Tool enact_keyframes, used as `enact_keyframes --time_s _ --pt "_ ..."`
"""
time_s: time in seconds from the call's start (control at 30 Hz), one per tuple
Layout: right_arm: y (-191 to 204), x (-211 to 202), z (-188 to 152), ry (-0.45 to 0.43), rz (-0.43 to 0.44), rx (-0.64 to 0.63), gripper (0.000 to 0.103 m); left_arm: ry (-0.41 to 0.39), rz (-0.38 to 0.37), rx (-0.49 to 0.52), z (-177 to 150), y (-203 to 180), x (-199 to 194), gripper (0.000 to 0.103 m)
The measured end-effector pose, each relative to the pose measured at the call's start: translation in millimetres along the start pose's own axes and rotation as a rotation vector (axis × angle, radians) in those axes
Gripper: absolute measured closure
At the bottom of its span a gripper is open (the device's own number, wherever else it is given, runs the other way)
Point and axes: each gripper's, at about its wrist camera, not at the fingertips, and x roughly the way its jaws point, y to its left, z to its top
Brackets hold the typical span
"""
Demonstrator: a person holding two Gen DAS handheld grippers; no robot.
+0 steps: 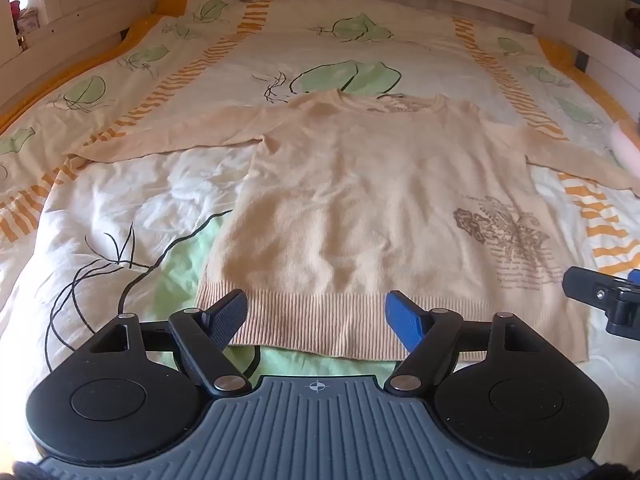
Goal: Fold small clothes
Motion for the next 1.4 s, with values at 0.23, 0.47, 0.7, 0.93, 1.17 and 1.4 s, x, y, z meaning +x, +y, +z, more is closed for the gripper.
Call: enact_keyframes --time_s 0.23,0.47,0.7,0.93,1.17,1.4 --pt "0.3 -2.1 1.0 0.020 0.012 0.011 0.001 0.039 0.008 -0.004 -1.2 0.9 6.5 0.028" --pt "0.9 2.3 -1.4 0.026 0.016 0.011 0.001 0.066 0.010 -0.018 -1.5 5.7 8.0 0.028" --pt "2.5 1.6 -1.3 0.024 0.017 -0.001 0.001 0.072 0.016 -0.025 -1.5 7.9 8.8 0.028" --pt "3.1 1.9 -1.1 0.024 0.018 -0.002 0.001 0.074 0.016 -0.024 -1.3 7.7 9.0 0.028" --pt "4.7 0.7 -1.2 0.019 0.022 -0.006 0.001 0.075 0.020 -0.021 -1.8 7.3 8.9 0.028" --pt "3.7 2.8 -0.2 0.029 0.029 -0.008 0.001 0.076 0.020 -0.019 -1.7 8.3 9.5 0.028"
